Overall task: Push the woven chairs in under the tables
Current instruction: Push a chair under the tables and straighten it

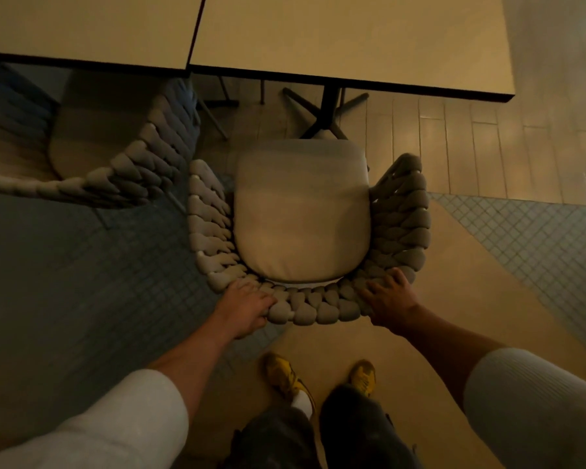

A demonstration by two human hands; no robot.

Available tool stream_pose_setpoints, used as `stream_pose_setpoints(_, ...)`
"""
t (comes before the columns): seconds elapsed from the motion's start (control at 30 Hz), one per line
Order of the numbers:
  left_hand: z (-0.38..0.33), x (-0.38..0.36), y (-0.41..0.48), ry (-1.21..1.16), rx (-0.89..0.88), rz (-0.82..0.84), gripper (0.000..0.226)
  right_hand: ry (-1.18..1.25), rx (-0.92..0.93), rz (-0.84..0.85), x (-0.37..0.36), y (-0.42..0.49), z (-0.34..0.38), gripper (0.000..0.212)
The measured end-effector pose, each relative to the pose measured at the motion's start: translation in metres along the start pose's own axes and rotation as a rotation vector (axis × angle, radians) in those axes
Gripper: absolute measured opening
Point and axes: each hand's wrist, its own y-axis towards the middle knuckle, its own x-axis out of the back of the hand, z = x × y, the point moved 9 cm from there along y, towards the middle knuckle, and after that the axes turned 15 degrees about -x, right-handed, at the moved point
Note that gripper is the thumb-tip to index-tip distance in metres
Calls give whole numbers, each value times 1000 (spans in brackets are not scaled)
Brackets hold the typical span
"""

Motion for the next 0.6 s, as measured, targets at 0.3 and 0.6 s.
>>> stream_pose_setpoints(0.3,42,6,25,5,7,-12,55,50,31,-44,30,38,-9,70)
stream_pose_setpoints(0.6,86,28,48,-27,70,11,57,98,40,35,58,78,-30,60)
